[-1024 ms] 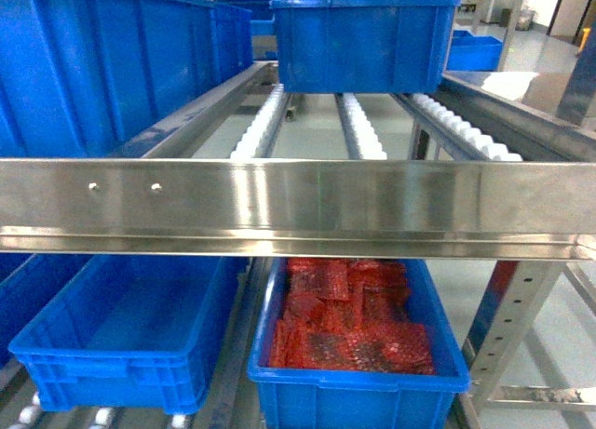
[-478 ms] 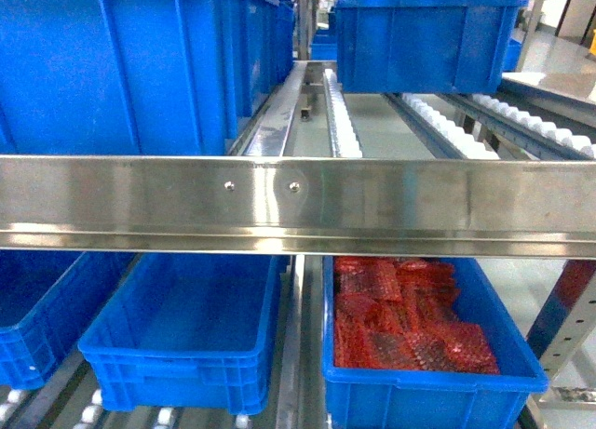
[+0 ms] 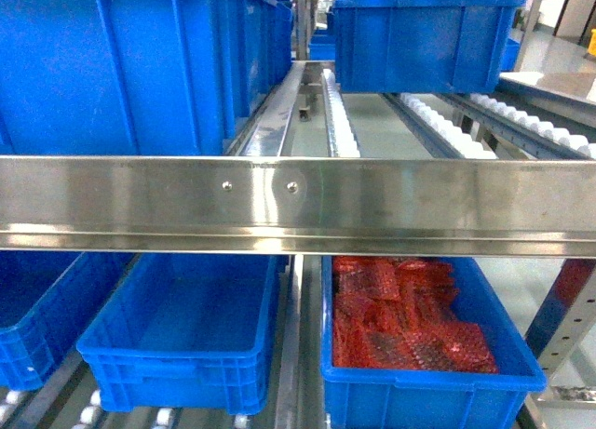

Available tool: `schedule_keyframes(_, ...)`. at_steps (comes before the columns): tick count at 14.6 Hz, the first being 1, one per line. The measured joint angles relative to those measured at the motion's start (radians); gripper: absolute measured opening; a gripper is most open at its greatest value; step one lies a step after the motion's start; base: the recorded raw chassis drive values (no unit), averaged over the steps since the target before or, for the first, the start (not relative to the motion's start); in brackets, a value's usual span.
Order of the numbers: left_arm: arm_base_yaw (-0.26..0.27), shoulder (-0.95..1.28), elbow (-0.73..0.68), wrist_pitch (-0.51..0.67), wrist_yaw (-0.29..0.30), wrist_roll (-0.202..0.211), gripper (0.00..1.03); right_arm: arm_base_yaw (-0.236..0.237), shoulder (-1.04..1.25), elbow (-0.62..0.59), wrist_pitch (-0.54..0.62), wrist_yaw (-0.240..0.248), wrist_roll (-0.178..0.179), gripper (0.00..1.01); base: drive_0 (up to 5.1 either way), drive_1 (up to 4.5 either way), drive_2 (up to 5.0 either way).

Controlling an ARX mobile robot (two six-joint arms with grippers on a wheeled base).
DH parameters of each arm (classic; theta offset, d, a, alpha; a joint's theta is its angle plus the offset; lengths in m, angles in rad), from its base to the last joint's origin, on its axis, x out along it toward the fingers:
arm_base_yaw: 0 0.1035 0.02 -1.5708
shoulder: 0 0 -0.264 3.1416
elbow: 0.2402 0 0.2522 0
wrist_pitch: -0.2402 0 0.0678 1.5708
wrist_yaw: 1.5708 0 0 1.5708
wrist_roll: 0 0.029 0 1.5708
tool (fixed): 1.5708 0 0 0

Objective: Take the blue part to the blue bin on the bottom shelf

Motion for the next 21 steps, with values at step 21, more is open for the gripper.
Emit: schedule_keyframes(21,0.0,0.0,0.0,0.0,0.0,0.0,0.44,0.0,0.0,0.0,0.001,0.001,0.001,0.98,0.0,0.0,0.0)
